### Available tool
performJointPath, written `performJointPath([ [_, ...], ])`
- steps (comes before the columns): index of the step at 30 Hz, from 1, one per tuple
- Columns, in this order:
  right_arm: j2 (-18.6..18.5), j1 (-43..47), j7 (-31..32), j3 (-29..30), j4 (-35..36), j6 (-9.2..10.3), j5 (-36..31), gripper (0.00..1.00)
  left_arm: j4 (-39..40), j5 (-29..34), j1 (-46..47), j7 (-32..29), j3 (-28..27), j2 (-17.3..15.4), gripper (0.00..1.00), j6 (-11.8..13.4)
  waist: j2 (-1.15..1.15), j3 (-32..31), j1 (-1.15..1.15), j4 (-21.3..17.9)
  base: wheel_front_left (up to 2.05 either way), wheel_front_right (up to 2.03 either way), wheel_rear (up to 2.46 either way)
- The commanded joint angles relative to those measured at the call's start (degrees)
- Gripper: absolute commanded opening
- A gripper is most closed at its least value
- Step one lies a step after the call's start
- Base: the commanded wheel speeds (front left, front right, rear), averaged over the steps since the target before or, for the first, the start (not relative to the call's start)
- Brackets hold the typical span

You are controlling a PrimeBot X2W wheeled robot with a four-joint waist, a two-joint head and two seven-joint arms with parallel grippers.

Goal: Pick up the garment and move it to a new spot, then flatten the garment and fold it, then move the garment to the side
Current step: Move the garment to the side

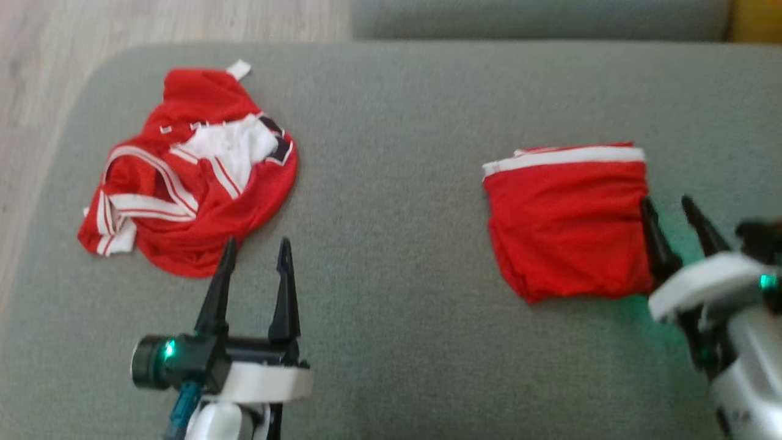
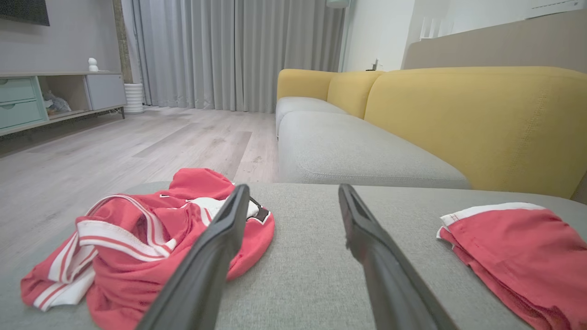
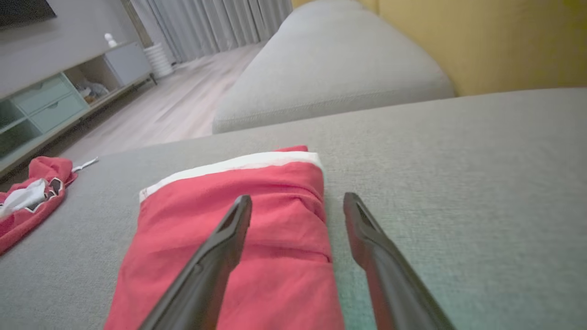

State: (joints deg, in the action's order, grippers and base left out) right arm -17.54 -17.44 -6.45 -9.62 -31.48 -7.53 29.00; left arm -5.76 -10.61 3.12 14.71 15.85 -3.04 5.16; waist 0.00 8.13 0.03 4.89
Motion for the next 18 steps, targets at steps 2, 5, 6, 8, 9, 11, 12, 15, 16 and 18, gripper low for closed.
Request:
performJointPath([
  [2, -2.13, -2.79, 1.64, -2.13, -0.36, 0.04, 2.21, 1.0, 1.92, -0.43, 2.67, 0.29, -1.06, 0.15, 1.0, 0.56, 0.0, 3.6, -0.03, 0.98, 0.0, 0.0, 0.0],
  [5, -3.87, -6.01, 5.1, -5.21, -3.85, 0.04, 4.89, 1.0, 1.82, -0.77, 3.89, 0.29, -0.55, 0.15, 1.0, 0.9, 0.0, 4.99, -0.03, 1.23, 0.0, 0.0, 0.0],
  [6, -4.14, -6.68, 6.52, -6.33, -4.94, 0.04, 5.94, 1.0, 1.82, -0.87, 4.12, 0.29, -0.45, 0.15, 1.0, 1.06, 0.0, 5.29, -0.03, 1.23, 0.0, 0.0, 0.0],
  [8, -4.61, -7.84, 8.95, -8.3, -6.51, 0.04, 8.1, 0.93, 1.85, -0.97, 4.44, 0.29, -0.35, 0.16, 1.0, 1.36, 0.0, 5.83, -0.03, 1.1, 0.0, 0.0, 0.0],
  [9, -4.92, -8.47, 9.07, -8.81, -6.81, 0.04, 9.07, 0.07, 1.91, -0.99, 4.57, 0.29, -0.41, 0.16, 1.0, 1.51, 0.0, 6.14, -0.03, 0.91, 0.0, 0.0, 0.0],
  [11, -5.83, -9.76, 8.14, -9.32, -7.11, 0.04, 10.38, 0.0, 2.03, -0.94, 4.81, 0.29, -0.66, 0.16, 1.0, 1.74, 0.0, 6.79, -0.03, 0.27, 0.0, 0.0, 0.0],
  [12, -6.54, -10.43, 7.55, -9.62, -7.21, 0.04, 10.55, 0.0, 2.09, -0.85, 4.93, 0.29, -0.81, 0.16, 1.0, 1.8, 0.0, 7.2, -0.03, -0.2, 0.0, 0.0, 0.0],
  [15, -9.47, -12.56, 6.31, -10.24, -7.57, 0.04, 10.55, 0.0, 2.4, -0.4, 5.47, 0.29, -1.21, 0.16, 1.0, 1.67, 0.0, 8.89, -0.03, -2.03, 0.0, 0.0, 0.0],
  [16, -10.8, -13.21, 6.16, -10.45, -7.66, 0.04, 10.5, 0.0, 2.45, -0.21, 5.75, 0.29, -1.29, 0.16, 1.0, 1.51, 0.0, 9.46, -0.03, -2.59, 0.0, 0.0, 0.0],
  [18, -14.07, -14.47, 6.32, -11.09, -7.88, 0.04, 9.76, 0.0, 2.59, 0.22, 6.43, 0.29, -1.54, 0.16, 1.0, 1.29, 0.0, 10.95, -0.03, -3.91, 0.0, 0.0, 0.0],
])
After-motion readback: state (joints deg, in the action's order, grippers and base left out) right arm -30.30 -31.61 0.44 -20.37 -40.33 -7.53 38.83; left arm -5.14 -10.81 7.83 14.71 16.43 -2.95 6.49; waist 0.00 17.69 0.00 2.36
